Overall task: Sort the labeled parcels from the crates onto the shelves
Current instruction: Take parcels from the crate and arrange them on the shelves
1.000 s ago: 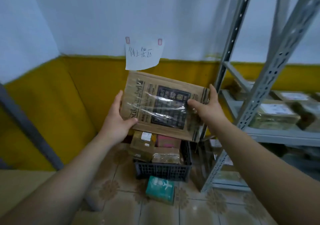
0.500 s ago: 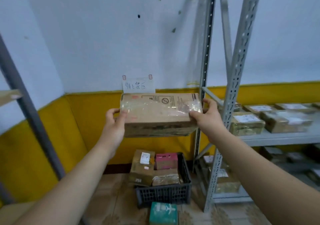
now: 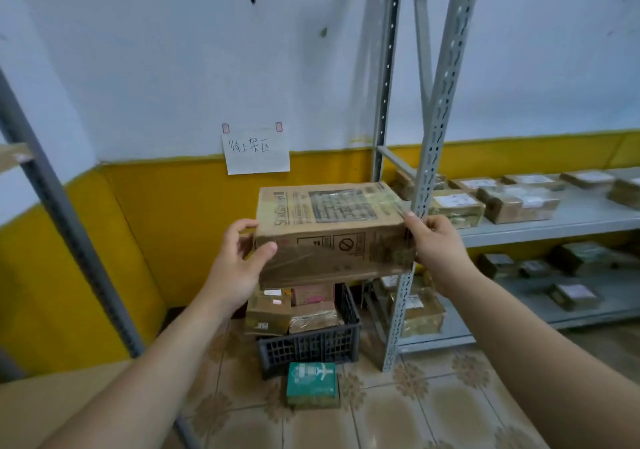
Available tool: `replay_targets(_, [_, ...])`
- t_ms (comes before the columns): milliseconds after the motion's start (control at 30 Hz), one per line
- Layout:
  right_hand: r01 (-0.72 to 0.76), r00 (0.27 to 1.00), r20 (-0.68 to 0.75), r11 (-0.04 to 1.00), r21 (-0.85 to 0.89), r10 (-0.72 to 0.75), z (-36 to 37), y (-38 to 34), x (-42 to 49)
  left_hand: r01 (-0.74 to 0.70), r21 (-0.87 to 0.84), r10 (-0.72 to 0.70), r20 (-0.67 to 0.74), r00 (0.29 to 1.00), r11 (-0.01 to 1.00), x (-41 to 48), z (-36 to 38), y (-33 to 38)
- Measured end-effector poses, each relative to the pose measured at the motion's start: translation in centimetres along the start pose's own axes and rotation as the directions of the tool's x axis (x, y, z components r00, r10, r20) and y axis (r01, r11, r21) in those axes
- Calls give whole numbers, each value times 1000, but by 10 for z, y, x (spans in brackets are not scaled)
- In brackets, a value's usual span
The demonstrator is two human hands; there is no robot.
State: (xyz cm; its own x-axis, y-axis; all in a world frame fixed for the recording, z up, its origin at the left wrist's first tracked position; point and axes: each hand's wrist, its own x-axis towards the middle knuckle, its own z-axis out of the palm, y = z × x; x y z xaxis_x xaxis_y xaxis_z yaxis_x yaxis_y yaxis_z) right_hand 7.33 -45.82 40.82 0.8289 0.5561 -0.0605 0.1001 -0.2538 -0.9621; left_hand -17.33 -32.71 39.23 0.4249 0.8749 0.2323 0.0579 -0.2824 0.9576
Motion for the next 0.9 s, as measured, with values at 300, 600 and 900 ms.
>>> replay_targets(300, [26, 999, -44, 998, 52, -23, -112, 10, 9, -117, -14, 117, -14, 993, 993, -17, 102, 63])
replay_targets(600, [-50, 982, -175, 994, 100, 68, -264, 49, 12, -180, 150, 133, 281, 951, 972, -38, 243, 102])
replay_targets(900, [-77, 962, -228, 955, 288, 147, -358, 75, 11, 46, -105, -10, 316, 949, 993, -55, 332, 109])
